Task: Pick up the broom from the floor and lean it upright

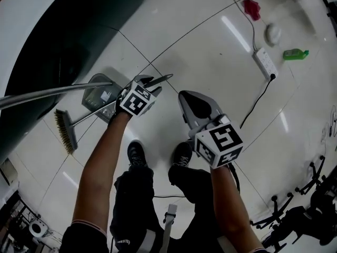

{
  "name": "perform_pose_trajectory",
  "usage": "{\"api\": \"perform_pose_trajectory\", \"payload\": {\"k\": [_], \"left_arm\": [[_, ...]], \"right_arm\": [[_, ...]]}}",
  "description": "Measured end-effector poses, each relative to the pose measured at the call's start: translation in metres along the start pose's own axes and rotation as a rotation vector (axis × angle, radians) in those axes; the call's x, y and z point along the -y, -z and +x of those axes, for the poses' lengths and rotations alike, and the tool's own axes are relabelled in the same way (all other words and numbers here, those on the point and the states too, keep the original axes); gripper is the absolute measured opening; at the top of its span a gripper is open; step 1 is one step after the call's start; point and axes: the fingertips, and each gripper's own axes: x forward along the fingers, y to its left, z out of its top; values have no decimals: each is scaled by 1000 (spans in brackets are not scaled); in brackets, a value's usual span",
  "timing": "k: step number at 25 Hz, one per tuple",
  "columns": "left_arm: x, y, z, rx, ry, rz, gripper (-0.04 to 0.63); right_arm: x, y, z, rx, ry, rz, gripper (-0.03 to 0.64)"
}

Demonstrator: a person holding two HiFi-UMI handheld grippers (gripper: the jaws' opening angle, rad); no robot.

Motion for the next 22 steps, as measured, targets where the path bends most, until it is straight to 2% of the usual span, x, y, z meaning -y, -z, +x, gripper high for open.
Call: {"api": "perform_pose_trajectory", "payload": {"k": [9,12,13,17,22], "left_arm": [[-4,17,42,-99,72,91,192],[-8,20,44,-136,61,122,109],[-8,22,43,-153,64,134,106],[-1,16,29,-187,84,181,94],[8,-9,-23,-142,78,149,97]], "right_arm": [[27,23,19,-33,50,40,3],[31,29,15,-42,65,53,3],[32,29,12,-45,70,56,3],[32,15,-2,-38,90,66,3],[9,-12,-21,-24,81,67,3]]}}
